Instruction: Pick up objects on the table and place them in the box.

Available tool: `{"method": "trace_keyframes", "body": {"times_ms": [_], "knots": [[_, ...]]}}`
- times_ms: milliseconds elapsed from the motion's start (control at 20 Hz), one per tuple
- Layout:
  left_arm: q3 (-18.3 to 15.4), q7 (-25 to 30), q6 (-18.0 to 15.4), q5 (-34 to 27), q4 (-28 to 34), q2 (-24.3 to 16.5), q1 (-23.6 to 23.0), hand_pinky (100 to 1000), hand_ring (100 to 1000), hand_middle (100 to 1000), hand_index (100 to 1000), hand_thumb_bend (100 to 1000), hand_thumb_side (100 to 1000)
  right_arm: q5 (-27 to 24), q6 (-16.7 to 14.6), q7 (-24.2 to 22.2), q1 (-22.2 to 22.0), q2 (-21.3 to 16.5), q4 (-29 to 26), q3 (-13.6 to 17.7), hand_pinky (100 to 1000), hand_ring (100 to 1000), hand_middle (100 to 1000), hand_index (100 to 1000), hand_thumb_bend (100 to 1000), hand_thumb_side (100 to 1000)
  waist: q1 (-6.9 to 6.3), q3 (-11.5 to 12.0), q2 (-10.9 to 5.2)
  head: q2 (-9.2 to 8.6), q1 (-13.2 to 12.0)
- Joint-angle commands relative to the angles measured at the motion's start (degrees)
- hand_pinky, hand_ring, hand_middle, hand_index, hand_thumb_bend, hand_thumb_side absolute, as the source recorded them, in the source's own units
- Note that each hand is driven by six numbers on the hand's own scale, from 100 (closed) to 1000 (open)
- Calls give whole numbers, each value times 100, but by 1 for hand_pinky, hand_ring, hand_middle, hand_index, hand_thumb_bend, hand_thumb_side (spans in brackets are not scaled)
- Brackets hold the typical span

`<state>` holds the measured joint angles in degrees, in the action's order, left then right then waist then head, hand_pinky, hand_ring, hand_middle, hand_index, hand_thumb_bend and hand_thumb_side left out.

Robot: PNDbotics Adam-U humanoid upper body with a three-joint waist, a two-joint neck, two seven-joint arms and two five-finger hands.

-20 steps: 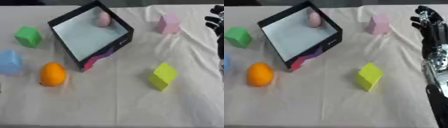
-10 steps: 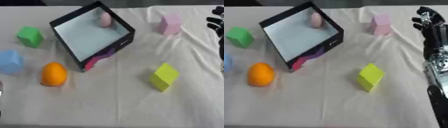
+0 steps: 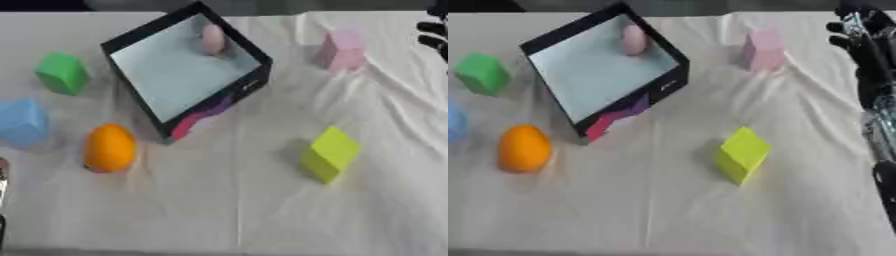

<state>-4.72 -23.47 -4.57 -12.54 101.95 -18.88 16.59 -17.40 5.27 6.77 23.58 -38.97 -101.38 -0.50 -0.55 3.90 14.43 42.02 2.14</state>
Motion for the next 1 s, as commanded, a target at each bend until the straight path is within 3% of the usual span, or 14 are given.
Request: {"method": "trace_keyframes", "body": {"times_ms": [50,300,550,800,1000], "knots": [[-5,3,13,35,69,-206,9,821,763,796,812,190,706,-56,248,-543,167,-864,-351,-170,853,830,831,851,100,644,62,-12,-87,-22,19],[11,19,17,52,68,-238,-11,821,764,796,812,189,707,205,545,-1785,460,-2019,-811,-505,862,846,838,866,100,584,104,4,-91,-49,61],[48,54,42,60,52,-269,2,821,764,794,807,182,709,641,554,-3188,717,-2867,-1232,-835,866,851,838,875,100,625,142,35,-97,-80,98],[80,100,64,72,45,-285,10,821,765,795,808,182,710,1454,75,-4626,929,-3244,-1319,-1210,869,851,831,878,100,692,173,73,-93,-77,131],[97,108,71,67,44,-295,12,821,766,795,808,179,711,1793,-252,-5291,1021,-3270,-1321,-1414,870,855,834,878,100,713,183,80,-90,-69,133]]}}
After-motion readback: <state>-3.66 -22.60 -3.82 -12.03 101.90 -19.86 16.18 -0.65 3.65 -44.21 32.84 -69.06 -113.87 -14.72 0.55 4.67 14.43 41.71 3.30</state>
